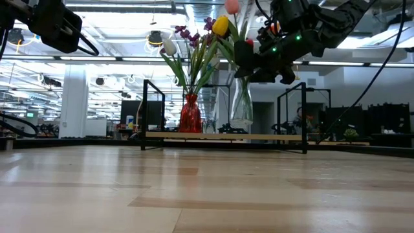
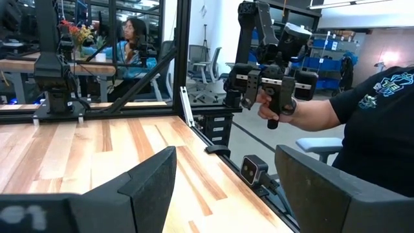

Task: Pick and place flowers into a vace then onto a shelf
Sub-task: Put the transparent vase on the shelf

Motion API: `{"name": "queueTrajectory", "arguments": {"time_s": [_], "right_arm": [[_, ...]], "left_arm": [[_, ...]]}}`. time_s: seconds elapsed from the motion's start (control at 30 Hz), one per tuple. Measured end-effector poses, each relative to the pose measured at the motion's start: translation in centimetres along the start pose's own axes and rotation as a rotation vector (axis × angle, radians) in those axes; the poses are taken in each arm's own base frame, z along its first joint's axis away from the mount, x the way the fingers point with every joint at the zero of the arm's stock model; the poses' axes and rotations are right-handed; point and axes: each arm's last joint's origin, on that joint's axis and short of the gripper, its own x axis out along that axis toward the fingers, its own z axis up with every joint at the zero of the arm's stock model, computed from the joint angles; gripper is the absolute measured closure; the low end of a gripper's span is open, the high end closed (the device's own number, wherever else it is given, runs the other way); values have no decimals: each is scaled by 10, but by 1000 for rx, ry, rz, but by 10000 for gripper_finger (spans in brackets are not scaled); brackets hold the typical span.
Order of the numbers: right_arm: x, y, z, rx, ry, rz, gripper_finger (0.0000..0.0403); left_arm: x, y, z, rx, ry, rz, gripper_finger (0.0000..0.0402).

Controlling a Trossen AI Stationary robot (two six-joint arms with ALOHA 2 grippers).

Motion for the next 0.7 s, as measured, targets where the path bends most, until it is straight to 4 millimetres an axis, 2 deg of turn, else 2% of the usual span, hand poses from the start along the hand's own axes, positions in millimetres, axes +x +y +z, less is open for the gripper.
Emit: {"name": "queueTrajectory", "arguments": {"time_s": [0.17,0.43,0.7], "right_arm": [[-2,2,-1,-2,1,8,195],[-4,6,-1,-2,-1,19,220],[-4,8,5,17,-24,23,204]], "left_arm": [[0,0,0,6,1,0,148],[0,0,0,9,1,1,148],[0,0,0,9,1,0,148]]}}
